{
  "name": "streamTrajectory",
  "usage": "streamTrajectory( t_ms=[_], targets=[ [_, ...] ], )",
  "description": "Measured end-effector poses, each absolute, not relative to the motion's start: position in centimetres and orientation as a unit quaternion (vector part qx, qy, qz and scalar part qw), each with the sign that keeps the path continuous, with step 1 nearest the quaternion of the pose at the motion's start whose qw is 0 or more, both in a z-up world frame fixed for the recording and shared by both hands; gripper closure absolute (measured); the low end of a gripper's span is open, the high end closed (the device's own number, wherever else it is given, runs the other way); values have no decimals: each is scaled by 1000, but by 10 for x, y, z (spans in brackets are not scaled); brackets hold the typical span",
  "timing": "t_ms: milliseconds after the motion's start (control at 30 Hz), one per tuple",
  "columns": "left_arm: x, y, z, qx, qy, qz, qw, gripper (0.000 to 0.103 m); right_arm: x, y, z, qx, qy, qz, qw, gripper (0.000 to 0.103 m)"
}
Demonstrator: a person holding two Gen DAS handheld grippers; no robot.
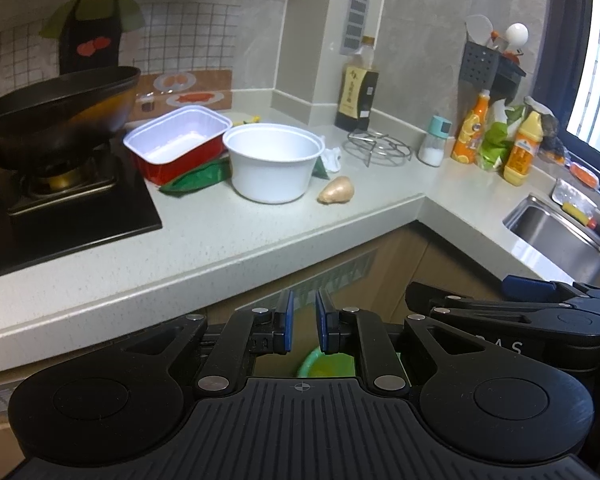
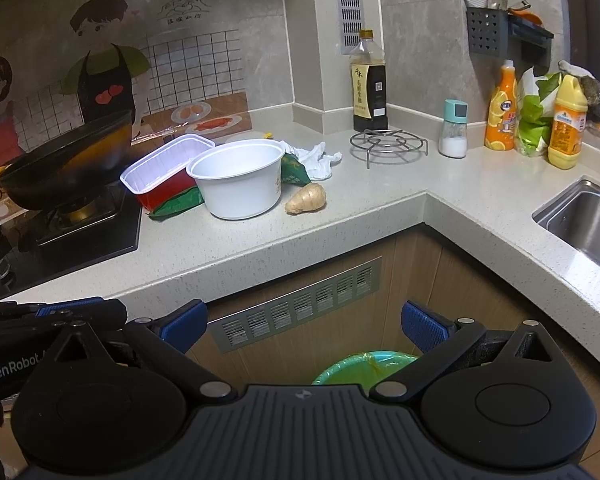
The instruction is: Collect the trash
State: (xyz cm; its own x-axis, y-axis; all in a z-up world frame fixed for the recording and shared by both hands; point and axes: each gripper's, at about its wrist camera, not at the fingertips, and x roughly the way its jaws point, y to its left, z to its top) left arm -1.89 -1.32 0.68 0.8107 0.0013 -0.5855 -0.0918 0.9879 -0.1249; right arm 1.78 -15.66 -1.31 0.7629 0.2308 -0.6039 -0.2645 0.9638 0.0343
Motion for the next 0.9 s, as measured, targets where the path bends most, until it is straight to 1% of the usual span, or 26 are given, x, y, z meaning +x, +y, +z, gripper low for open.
streamTrajectory(
  t_ms=[700,900],
  targets=[
    [-8,-9,0,-85,315,30,945,87,27,-154,-18,-31,317,139,938,0],
    [-1,-2,-4,-94,319,32,943,87,36,-150,-21,-26,334,153,930,0]
  ],
)
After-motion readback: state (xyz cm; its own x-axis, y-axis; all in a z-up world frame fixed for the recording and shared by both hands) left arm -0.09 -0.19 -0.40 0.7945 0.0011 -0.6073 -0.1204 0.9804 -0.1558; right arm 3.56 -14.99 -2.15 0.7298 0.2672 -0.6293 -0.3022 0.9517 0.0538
